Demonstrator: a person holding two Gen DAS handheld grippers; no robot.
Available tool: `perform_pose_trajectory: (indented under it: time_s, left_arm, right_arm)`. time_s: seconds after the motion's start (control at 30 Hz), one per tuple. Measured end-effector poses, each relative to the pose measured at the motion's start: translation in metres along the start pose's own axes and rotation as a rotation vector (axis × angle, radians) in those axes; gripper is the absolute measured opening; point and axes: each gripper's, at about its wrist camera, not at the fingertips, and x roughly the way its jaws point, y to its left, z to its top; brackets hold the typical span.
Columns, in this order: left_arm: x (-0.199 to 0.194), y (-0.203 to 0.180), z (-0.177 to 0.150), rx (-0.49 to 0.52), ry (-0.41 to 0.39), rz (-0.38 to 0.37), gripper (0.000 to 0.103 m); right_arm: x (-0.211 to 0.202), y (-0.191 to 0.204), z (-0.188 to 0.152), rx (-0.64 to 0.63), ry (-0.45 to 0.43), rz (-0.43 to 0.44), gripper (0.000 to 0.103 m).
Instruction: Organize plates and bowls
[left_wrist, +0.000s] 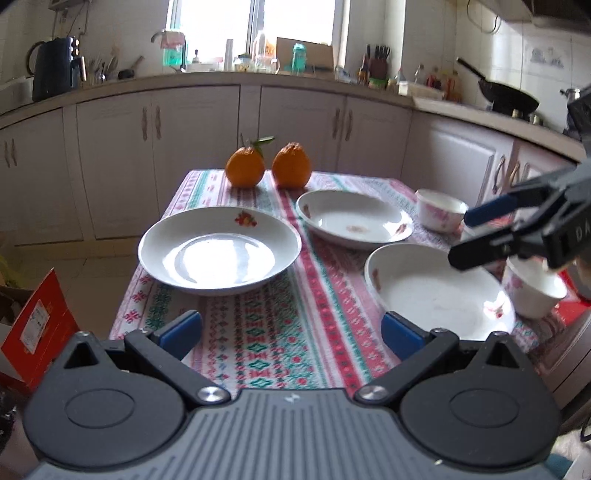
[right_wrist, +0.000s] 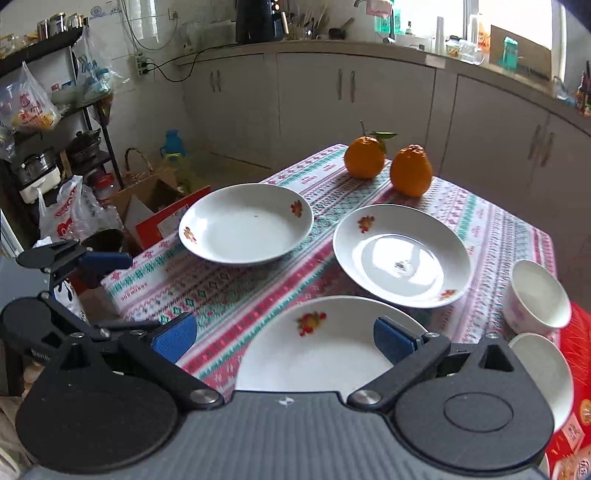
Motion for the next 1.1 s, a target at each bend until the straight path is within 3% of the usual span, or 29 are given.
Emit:
perform_pose_trajectory:
  time_s: [0.13, 0.27, 0.53, 0.7, 1.1]
  left_arm:
    - [0.006, -0.008, 0.000, 0.029, 0.080, -0.081, 0.102]
    - [0.007, -0.017, -0.005, 0.058, 0.093, -0.172, 0.102]
    - [0.025, -0.039, -0.010, 0.180, 0.120, -0.219, 0.102]
    - [0.036, -0.052, -0.013, 0.249, 0.131, -0.250, 0.102]
    - [0.063, -0.070, -0.015, 0.311, 0.161, -0.303, 0.102]
  right_arm:
    - [-0.007, -0.008, -0.010, 0.021, 0.001, -0.021, 0.103]
    - [-0.013, -0.021, -0.021, 0.049, 0.005, -0.074, 0.103]
    - [-0.011, -0.041, -0.033, 0.058, 0.048, -0.153, 0.103]
    - [0.001, -0.055, -0.034, 0.081, 0.106, -0.134, 0.103]
    - [0.039, -0.099, -0.022, 0.222, 0.251, -0.079, 0.103]
